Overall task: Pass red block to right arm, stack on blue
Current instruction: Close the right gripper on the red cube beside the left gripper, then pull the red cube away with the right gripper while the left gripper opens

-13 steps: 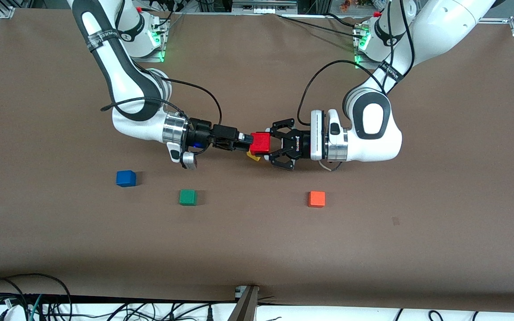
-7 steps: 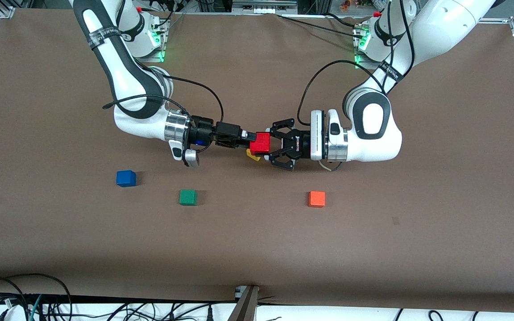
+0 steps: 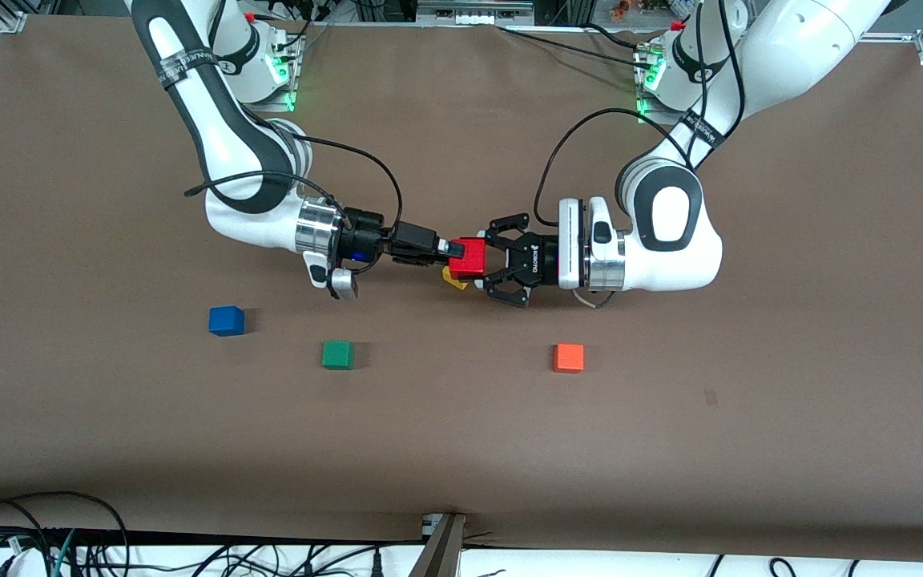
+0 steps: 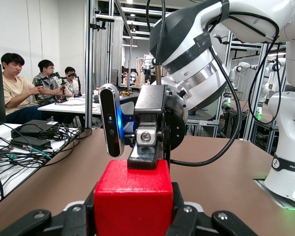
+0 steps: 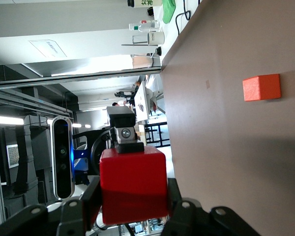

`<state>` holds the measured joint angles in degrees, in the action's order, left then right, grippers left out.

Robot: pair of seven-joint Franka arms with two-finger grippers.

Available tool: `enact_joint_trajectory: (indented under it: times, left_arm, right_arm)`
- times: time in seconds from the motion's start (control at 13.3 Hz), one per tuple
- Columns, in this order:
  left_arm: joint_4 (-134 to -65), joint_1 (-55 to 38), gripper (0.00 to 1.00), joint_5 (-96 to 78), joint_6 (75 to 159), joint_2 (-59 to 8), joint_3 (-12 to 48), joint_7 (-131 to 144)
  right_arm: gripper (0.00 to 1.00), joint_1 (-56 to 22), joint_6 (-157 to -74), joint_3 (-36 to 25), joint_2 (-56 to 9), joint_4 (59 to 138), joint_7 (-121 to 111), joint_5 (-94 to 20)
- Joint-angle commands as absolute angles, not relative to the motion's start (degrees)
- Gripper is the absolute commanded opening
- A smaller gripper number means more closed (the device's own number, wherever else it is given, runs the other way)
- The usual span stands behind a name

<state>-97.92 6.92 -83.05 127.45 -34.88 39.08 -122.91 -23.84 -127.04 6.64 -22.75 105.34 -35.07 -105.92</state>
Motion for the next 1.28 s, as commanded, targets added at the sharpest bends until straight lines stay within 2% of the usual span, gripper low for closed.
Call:
enact_joint_trajectory:
  times: [0.0,0.08,0.15,0.53,0.75,0.98,1.2]
  left_arm:
    - [-97.21,6.94,0.14,-84.9,127.09,-35.33,39.46,-124.8]
    - [-97.21,6.94,0.25,-84.99,127.0,-35.33,39.46,-124.63]
    - [-97.38,6.86,0.99,-85.08,126.91,-35.25,39.46,-124.63]
    - [-97.47,6.85,1.0,-85.43,126.83,-35.24,39.55,-124.54]
    - [-97.56,6.94,1.0,-85.34,126.74,-34.89,39.46,-123.84]
    - [-95.46,6.94,1.0,-82.98,126.83,-34.54,39.46,-114.48]
    - [-92.47,7.29,1.0,-70.54,126.83,-34.45,39.29,-101.12]
  right_arm:
    - [0.07,-23.56,-127.71,7.29,-21.09,106.26,-35.77,-108.02]
    - [0.0,-23.55,-127.62,7.21,-21.09,106.17,-35.68,-108.02]
    - [0.0,-23.55,-127.44,7.21,-21.09,106.08,-35.68,-108.02]
    - [0.0,-23.2,-127.09,5.11,-20.22,104.94,-32.35,-106.27]
    - [0.0,-23.2,-126.65,2.73,-18.64,105.03,-29.19,-98.82]
    - [0.0,-23.2,-122.63,-2.26,-16.88,105.64,-25.41,-89.76]
    - [0.0,-23.2,-113.41,-10.86,-15.47,106.52,-24.87,-79.49]
